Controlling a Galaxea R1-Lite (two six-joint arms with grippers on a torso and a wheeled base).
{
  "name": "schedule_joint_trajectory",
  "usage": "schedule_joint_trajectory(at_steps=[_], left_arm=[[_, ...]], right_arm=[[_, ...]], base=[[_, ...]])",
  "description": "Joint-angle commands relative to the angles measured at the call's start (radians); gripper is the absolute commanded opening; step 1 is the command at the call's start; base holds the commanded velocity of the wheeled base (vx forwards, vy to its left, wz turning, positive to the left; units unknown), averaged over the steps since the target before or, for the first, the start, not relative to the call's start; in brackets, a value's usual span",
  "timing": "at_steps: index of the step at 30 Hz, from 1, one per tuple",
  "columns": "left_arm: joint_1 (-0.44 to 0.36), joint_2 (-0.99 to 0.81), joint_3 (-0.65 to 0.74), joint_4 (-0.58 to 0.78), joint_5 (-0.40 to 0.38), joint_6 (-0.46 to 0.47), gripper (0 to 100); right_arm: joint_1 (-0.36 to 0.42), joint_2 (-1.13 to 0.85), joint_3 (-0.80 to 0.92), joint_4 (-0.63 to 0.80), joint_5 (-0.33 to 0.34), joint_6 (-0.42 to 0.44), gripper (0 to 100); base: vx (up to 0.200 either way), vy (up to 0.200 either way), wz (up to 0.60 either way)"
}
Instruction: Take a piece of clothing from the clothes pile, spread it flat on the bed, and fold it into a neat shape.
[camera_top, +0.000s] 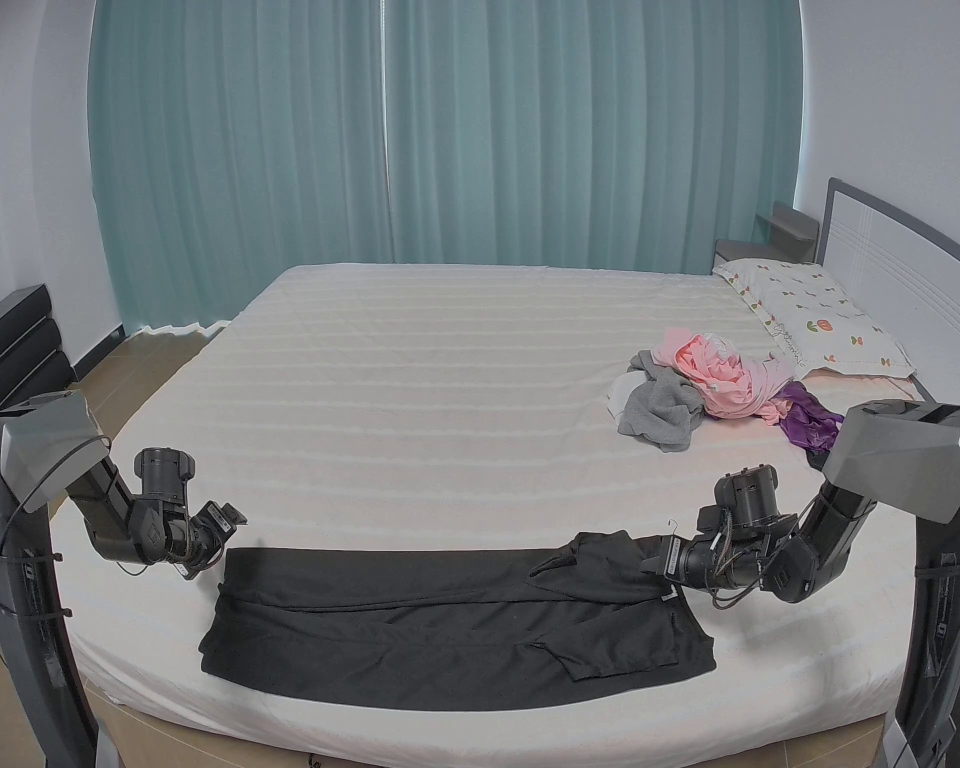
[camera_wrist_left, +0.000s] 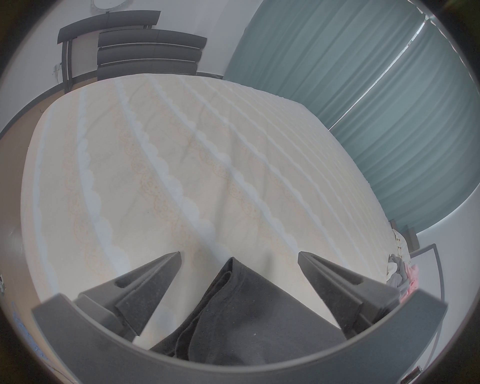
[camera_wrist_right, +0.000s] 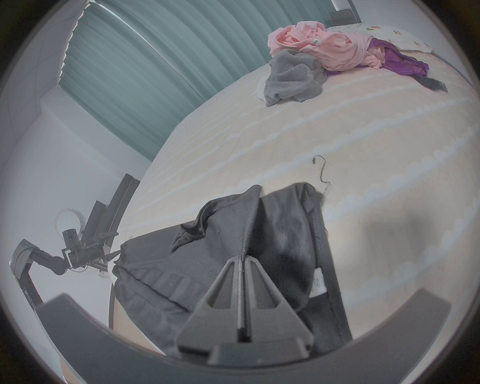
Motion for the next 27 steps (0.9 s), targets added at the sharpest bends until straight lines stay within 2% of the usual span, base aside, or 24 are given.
schedule_joint_trajectory(at_steps=[1, 9, 16, 17, 23, 26, 27], left_arm=[[0.001, -0.025, 0.007, 0.0, 0.0, 0.0, 100], [-0.005, -0.072, 0.052, 0.004, 0.0, 0.003, 100], [-0.014, -0.085, 0.087, 0.003, -0.003, 0.048, 100], [-0.014, -0.085, 0.087, 0.004, -0.003, 0.048, 100], [-0.014, -0.084, 0.085, 0.003, -0.003, 0.048, 100], [-0.014, -0.084, 0.084, 0.003, -0.004, 0.045, 100], [-0.013, -0.085, 0.084, 0.003, -0.006, 0.045, 100]], right_arm=[[-0.012, -0.048, 0.052, 0.0, 0.012, -0.004, 0], [-0.014, -0.031, 0.161, -0.132, 0.013, -0.004, 0], [-0.011, -0.031, 0.162, -0.123, 0.01, -0.025, 0], [-0.011, -0.031, 0.159, -0.125, 0.009, -0.027, 100], [0.0, -0.069, 0.089, -0.115, 0.002, -0.016, 100], [0.02, -0.094, 0.039, -0.08, 0.001, -0.005, 100], [0.055, -0.107, -0.023, -0.016, -0.013, 0.026, 100]], base=[[0.0, 0.0, 0.0], [0.0, 0.0, 0.0], [0.0, 0.0, 0.0], [0.0, 0.0, 0.0], [0.0, 0.0, 0.0], [0.0, 0.0, 0.0], [0.0, 0.0, 0.0]])
